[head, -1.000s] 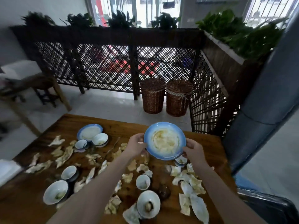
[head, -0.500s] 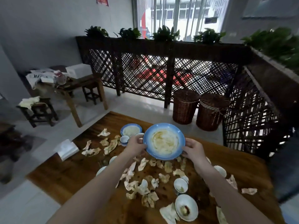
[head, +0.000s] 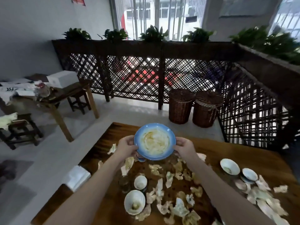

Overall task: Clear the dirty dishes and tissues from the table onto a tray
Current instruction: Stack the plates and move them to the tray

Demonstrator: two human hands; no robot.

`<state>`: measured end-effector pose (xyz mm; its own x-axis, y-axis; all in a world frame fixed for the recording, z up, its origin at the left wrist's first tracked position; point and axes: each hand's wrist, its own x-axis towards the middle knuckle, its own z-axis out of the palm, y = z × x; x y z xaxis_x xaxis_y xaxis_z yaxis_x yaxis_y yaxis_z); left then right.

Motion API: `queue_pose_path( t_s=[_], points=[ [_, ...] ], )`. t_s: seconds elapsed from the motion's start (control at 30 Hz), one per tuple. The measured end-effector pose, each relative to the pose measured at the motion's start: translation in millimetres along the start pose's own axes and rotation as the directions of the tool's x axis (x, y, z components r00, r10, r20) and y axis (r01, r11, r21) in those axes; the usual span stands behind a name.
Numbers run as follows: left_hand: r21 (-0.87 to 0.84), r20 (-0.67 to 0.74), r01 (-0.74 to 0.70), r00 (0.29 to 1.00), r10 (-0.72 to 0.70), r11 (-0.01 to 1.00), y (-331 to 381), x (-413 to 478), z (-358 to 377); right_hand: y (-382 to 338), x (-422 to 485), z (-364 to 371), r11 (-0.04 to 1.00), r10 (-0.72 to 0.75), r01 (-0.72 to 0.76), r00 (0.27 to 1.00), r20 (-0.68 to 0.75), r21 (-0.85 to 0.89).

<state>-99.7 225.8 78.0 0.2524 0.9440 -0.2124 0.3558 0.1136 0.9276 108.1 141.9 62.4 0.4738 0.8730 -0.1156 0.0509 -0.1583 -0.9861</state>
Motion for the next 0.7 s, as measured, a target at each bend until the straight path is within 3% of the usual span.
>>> queue_pose_path(
  t_s=[0.23, 0.7],
  points=[
    [-0.003, 0.055, 0.041, 0.998, -0.041, 0.999, -10.8, 29.8, -8.1, 9.2, 22.8, 17.2, 0.996, 0.070, -0.072, 0.997, -0.042, -0.045],
    [-0.097, 0.022, 0.106, 0.994, -0.104, 0.990, -20.5, 102.9, -8.1, 22.5, 105.5, 41.4, 0.982, 0.099, -0.096, 0.995, 0.008, -0.164]
  ],
)
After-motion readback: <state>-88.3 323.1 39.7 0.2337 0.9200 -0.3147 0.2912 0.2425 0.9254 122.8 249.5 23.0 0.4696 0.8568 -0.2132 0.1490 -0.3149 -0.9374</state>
